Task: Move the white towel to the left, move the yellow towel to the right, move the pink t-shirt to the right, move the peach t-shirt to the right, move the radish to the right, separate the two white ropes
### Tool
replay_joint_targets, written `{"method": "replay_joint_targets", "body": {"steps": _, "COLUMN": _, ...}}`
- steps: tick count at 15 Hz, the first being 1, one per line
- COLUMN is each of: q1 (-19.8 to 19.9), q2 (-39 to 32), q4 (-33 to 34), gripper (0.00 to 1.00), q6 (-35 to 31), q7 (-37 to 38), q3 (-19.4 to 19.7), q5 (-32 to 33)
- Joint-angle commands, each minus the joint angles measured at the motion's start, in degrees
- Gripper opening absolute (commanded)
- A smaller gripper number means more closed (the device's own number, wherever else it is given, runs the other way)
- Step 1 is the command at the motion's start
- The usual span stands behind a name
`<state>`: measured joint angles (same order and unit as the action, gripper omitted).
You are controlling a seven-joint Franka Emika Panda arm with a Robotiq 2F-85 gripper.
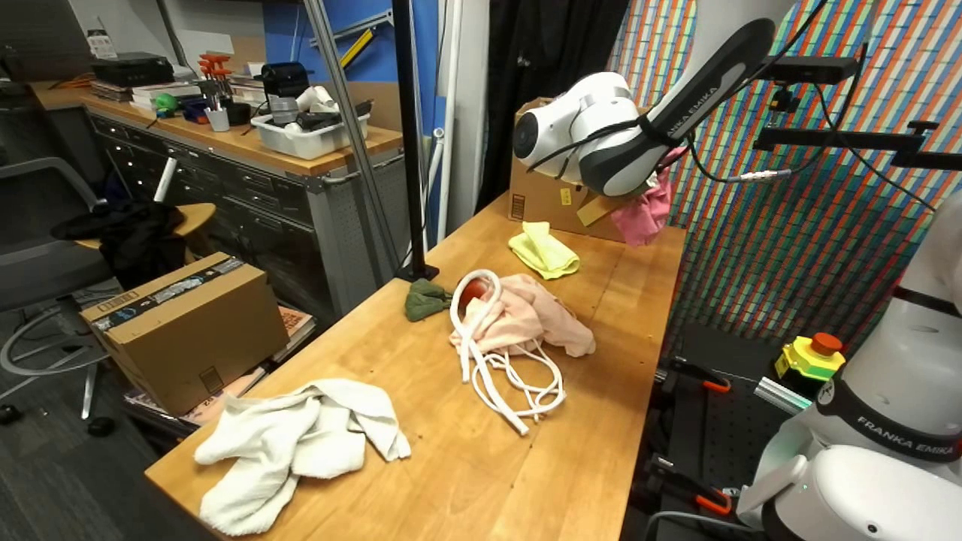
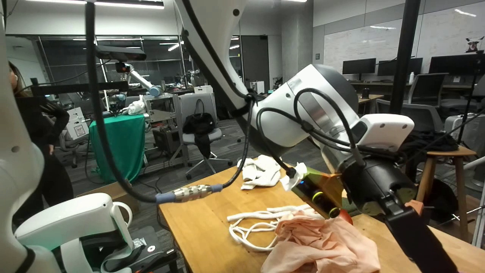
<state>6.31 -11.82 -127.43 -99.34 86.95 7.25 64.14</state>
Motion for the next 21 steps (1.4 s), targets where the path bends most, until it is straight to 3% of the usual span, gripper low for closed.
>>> {"method": "replay_joint_targets", "body": {"steps": 1, "q1": 0.67, "q2": -2.77, "q4": 4.17, "gripper": 0.33, "q6": 1.43, "q7": 1.83, "q3": 0.78, "q5": 0.54}}
{"method": "replay_joint_targets", "body": {"steps": 3, "q1": 1.03, "q2": -3.7, "q4": 5.22, "gripper": 0.37, "q6": 1.52, "q7": 1.63, "q3": 1.11, "q5": 0.2}}
{"method": "replay_joint_targets", "body": {"steps": 11, "q1": 0.46, "q2": -3.22, "q4": 3.57, "gripper": 0.97, "q6": -0.21, "q7": -1.57, "q3": -0.15, "q5": 0.31}}
{"method": "replay_joint_targets", "body": {"steps": 21, "q1": -7.67, "q2": 6.46, "q4": -6.24, "gripper": 1.0, "q6": -9.13, "q7": -13.51, "q3": -10.46, "q5": -2.34}}
